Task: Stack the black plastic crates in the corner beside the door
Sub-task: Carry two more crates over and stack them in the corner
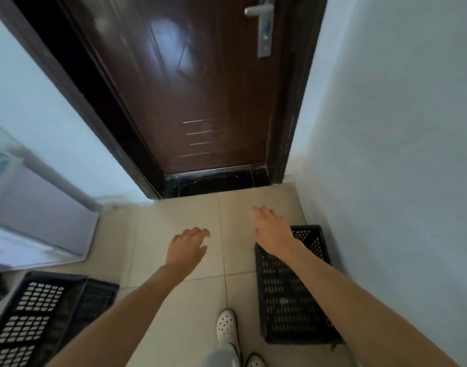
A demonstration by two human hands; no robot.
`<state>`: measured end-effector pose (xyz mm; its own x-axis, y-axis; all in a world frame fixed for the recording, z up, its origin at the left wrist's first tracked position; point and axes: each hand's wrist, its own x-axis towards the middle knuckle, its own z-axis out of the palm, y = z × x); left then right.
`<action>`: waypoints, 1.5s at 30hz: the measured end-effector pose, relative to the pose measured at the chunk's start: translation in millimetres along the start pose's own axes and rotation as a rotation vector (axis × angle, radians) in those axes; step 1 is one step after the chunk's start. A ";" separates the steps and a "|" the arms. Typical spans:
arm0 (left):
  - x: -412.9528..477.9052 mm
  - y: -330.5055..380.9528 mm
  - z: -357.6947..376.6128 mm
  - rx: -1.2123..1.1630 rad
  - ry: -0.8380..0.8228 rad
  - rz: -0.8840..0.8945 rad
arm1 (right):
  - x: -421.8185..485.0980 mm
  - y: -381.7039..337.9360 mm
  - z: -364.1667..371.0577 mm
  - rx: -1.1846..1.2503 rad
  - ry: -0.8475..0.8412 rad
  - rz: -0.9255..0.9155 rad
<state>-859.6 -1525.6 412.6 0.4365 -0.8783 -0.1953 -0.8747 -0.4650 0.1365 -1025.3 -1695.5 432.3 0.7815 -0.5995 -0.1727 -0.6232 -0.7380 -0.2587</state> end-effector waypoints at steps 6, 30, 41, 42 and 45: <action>-92.7 -79.2 -44.4 -0.021 0.095 -0.287 | 13.8 -119.2 -26.3 -0.077 -0.043 -0.336; -641.5 -261.1 -23.7 -0.222 0.393 -1.208 | -208.3 -610.2 72.8 -0.144 -0.149 -1.255; -868.9 -293.0 31.1 -0.260 0.441 -1.488 | -383.2 -767.7 167.2 -0.251 -0.221 -1.493; -885.4 -293.6 36.4 -0.268 0.443 -1.515 | -397.6 -778.9 176.2 -0.265 -0.234 -1.513; -933.7 -296.9 48.6 -0.285 0.460 -1.595 | -440.1 -815.3 204.2 -0.288 -0.289 -1.581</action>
<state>-1017.6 -562.2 507.3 0.8520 0.5227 -0.0294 0.5109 -0.8178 0.2648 -855.4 -766.7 525.2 0.5691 0.8168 -0.0943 0.7991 -0.5765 -0.1707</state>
